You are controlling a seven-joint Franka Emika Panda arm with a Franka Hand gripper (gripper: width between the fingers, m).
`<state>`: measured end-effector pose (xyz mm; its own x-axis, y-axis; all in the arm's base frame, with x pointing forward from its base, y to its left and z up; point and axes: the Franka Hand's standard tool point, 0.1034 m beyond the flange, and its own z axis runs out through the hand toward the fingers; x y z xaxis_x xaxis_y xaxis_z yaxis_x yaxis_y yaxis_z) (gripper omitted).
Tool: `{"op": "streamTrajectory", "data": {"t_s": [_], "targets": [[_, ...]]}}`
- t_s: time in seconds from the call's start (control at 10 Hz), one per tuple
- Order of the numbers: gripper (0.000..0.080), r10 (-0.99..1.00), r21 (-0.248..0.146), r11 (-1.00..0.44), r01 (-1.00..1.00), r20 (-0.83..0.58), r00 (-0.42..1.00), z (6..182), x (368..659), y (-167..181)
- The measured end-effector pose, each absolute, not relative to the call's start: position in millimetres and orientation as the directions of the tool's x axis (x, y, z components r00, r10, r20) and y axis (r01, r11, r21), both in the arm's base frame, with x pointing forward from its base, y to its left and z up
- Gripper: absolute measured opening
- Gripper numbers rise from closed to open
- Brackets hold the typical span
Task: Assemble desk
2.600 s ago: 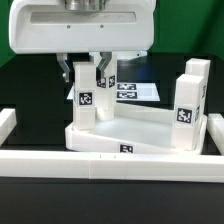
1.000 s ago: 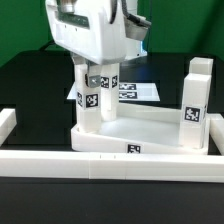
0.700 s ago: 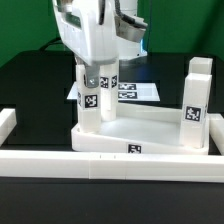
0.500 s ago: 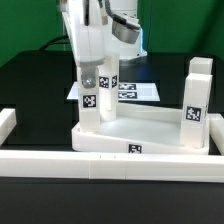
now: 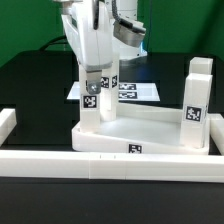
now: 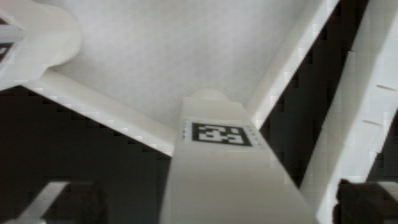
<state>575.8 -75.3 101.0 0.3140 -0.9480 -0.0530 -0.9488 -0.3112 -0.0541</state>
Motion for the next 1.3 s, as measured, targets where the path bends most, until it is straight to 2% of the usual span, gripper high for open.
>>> {"op": "streamTrajectory", "data": {"t_s": [0.4,0.6,0.7,0.9,1.3], "targets": [[0.0649,-0.805,-0.062,-0.59,-0.805,-0.031,0.592,100.6,575.3,-75.9],[0.0649,-0.616,0.003,-0.788,-0.616,0.008,0.788,101.7,575.5,-74.9],[0.0649,-0.522,0.018,-0.853,-0.522,0.012,0.853,102.1,575.9,-74.3],[0.0649,-0.325,0.03,-0.945,-0.325,0.013,0.946,102.2,576.8,-74.0],[0.0649,-0.013,0.034,-0.999,-0.013,0.001,1.0,100.7,574.9,-74.8]]}}
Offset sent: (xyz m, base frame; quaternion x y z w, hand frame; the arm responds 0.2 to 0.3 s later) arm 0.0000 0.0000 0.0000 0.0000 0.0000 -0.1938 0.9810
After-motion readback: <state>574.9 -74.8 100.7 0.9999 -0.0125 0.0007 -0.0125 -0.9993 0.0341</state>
